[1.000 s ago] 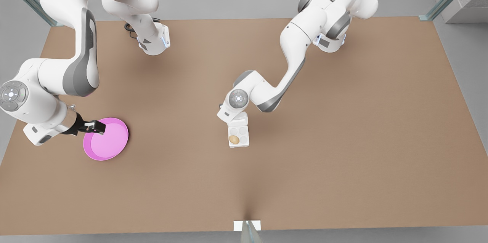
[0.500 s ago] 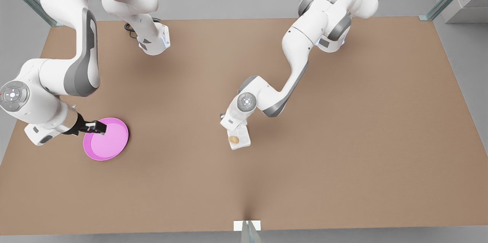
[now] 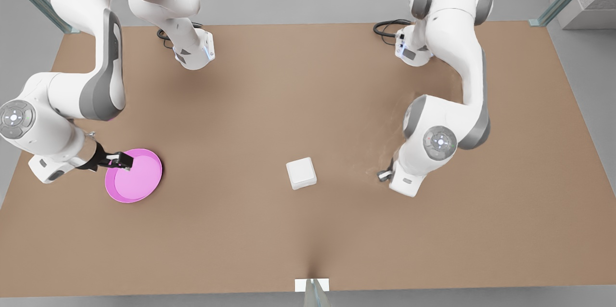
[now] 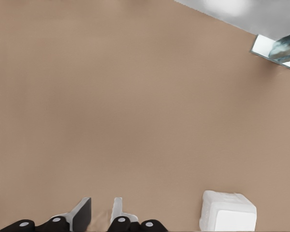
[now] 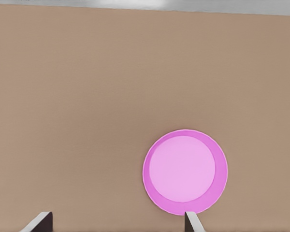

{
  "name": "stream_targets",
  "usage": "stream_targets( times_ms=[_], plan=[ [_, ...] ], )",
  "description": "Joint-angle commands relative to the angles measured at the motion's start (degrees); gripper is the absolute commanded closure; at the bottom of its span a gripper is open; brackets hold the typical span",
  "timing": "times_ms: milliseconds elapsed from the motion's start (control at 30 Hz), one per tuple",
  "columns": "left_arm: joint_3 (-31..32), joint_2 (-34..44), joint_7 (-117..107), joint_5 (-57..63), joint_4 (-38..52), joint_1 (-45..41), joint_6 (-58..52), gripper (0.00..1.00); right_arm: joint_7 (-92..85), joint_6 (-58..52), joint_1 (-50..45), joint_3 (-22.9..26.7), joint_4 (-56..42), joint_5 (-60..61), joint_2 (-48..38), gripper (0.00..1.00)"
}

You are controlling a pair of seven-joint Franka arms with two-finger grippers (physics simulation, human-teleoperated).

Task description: Pack egg into the box and close the box lid

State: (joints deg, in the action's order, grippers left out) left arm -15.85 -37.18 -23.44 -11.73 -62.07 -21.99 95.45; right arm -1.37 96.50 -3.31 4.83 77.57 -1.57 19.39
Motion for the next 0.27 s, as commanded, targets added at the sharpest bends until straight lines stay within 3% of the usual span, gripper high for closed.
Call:
stream_targets(
  times_ms=[0,67,100,133,233],
  plan=[
    [-0.14,0.00,3.36,-1.10,0.11,1.40,0.00,0.00,-0.04,0.00,0.14,0.00,-0.14,-0.01,0.03,0.00],
    [-3.13,14.23,12.27,0.39,-0.33,2.56,-11.25,0.00,-0.04,0.00,-0.03,0.09,-0.75,-0.10,-0.05,0.00],
    [-1.73,19.86,12.89,4.96,-3.05,2.82,-12.75,0.00,-0.12,-0.09,-0.03,0.01,-0.84,-0.01,-0.05,0.00],
    [2.05,22.15,13.59,5.49,-3.93,6.25,-12.84,0.00,-0.04,0.00,0.05,0.09,-0.84,-0.01,-0.05,0.00],
    [3.81,24.87,13.86,6.20,-7.62,7.40,-12.31,0.00,0.05,0.00,0.05,0.09,-0.75,-0.01,-0.05,0.00]
  ],
)
